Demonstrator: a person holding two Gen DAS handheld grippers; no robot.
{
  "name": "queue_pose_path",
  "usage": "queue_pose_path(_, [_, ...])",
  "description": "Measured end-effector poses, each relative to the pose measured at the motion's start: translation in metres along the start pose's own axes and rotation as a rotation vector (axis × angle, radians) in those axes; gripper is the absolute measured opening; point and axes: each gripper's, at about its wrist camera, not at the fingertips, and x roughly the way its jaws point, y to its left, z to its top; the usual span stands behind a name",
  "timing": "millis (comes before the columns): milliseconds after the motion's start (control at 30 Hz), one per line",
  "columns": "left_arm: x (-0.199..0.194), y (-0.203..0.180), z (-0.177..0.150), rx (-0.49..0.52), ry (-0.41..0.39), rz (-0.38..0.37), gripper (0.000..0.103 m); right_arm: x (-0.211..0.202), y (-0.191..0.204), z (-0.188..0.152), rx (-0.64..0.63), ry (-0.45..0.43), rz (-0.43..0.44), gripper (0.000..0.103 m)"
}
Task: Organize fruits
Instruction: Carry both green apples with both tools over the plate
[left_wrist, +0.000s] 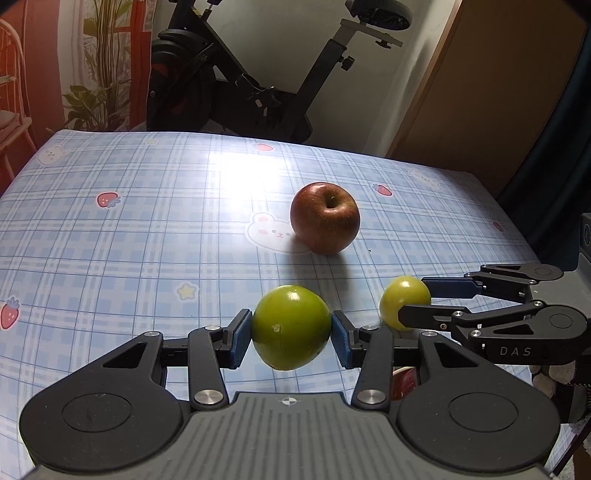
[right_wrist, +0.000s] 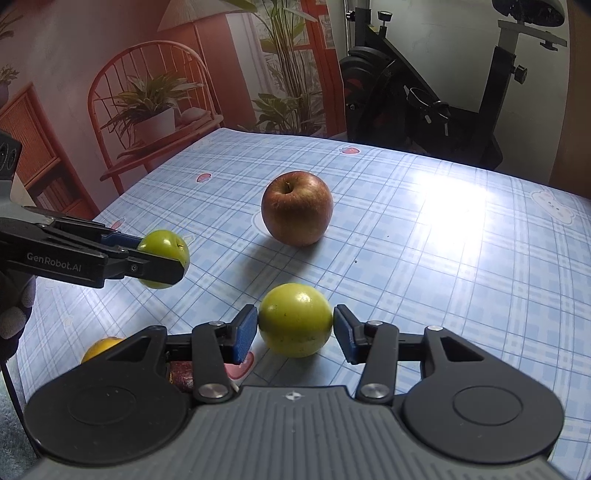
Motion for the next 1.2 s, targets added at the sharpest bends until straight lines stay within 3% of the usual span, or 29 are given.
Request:
queue_pose_path(833, [0.006, 0.009, 0.002, -0.052, -0.013, -0.014, 0.048, 0.022, 0.002, 0.011, -0.021, 0.026, 0.005, 0.050])
queue_pose_path(1200, [-0.026, -0.003, -0.006, -0.023, -0.053, -0.004, 0.048, -0.018, 0.013, 0.007, -0.029, -0.030, 0.005, 0.050])
